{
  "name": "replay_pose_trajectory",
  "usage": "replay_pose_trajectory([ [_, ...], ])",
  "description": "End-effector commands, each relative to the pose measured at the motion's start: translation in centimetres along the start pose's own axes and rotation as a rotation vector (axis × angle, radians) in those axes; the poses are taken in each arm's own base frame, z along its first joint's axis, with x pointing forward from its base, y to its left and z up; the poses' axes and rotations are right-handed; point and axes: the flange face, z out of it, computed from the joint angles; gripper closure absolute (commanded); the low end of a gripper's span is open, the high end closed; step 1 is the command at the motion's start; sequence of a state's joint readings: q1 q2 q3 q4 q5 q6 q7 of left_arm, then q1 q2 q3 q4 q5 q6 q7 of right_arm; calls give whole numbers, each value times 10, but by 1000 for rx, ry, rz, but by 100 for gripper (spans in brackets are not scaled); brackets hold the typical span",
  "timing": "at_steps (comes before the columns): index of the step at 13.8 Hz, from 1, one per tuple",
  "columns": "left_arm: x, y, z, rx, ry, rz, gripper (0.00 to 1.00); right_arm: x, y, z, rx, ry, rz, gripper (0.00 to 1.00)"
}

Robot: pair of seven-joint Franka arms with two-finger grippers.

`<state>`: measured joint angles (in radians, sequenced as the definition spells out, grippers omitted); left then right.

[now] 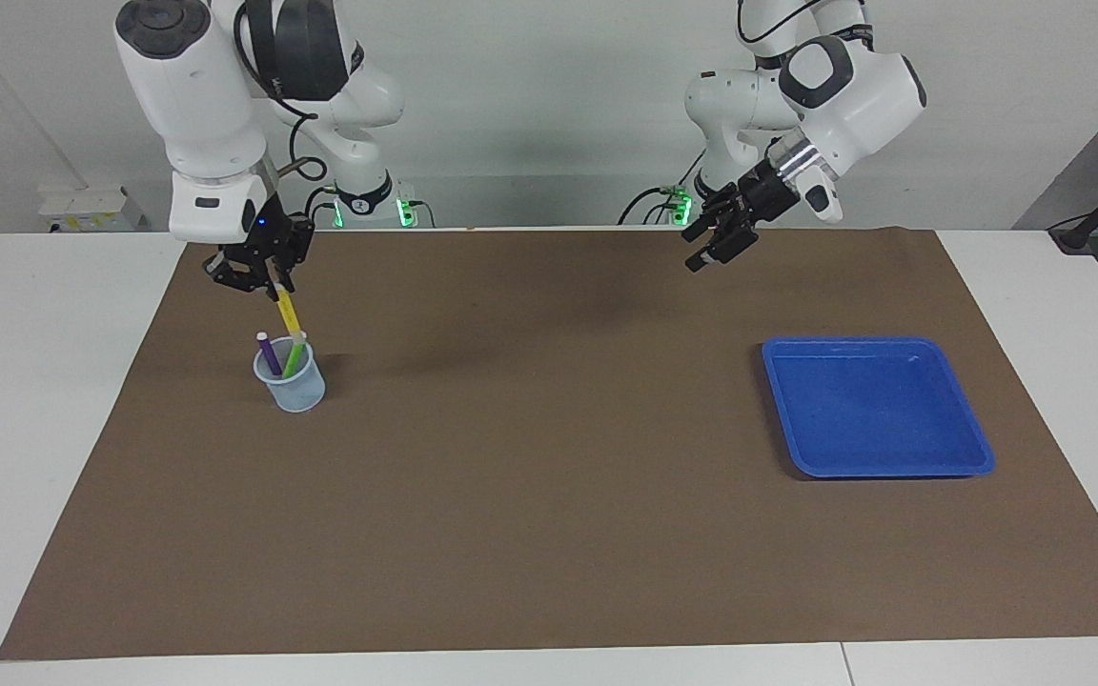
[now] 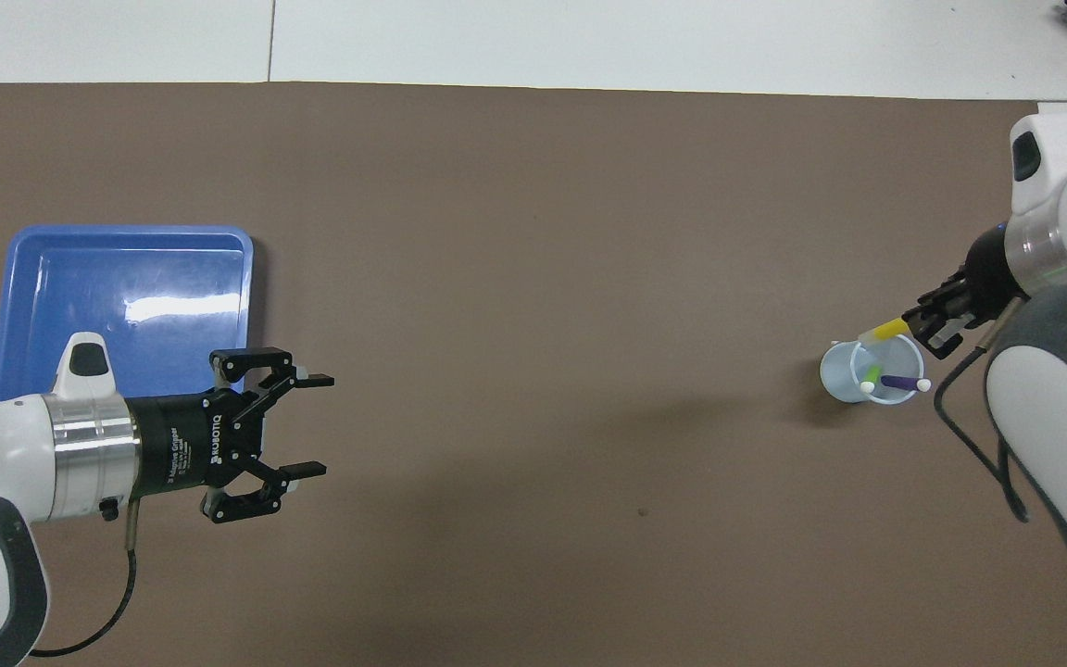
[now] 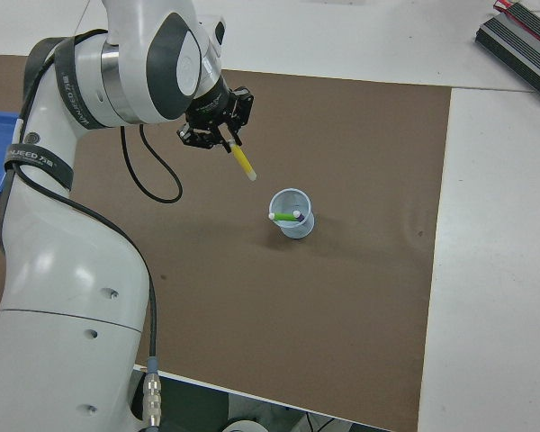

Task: Right arm passes pens to left for tray arrangement
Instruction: 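Grasp the yellow pen with the right gripper while the left gripper advances, then carry the yellow pen toward the open left gripper with the right gripper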

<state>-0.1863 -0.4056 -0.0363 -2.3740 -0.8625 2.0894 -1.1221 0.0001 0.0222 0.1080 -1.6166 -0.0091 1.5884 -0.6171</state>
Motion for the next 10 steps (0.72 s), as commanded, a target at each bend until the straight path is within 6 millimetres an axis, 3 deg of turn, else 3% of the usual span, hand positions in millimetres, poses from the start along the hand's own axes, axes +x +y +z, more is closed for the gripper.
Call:
replay_pose_trajectory([
  [1,-7,9,-11,-70,-23,-72,7,4,-5,-1,128,52,129,100],
  [6,-12,18,-16,-144,-18,-168,7,31,-49,-4,432,126,514,100],
  [10,-23,16,-7,-125,-31,-180,9,76,-120,-4,600,182,764,100],
])
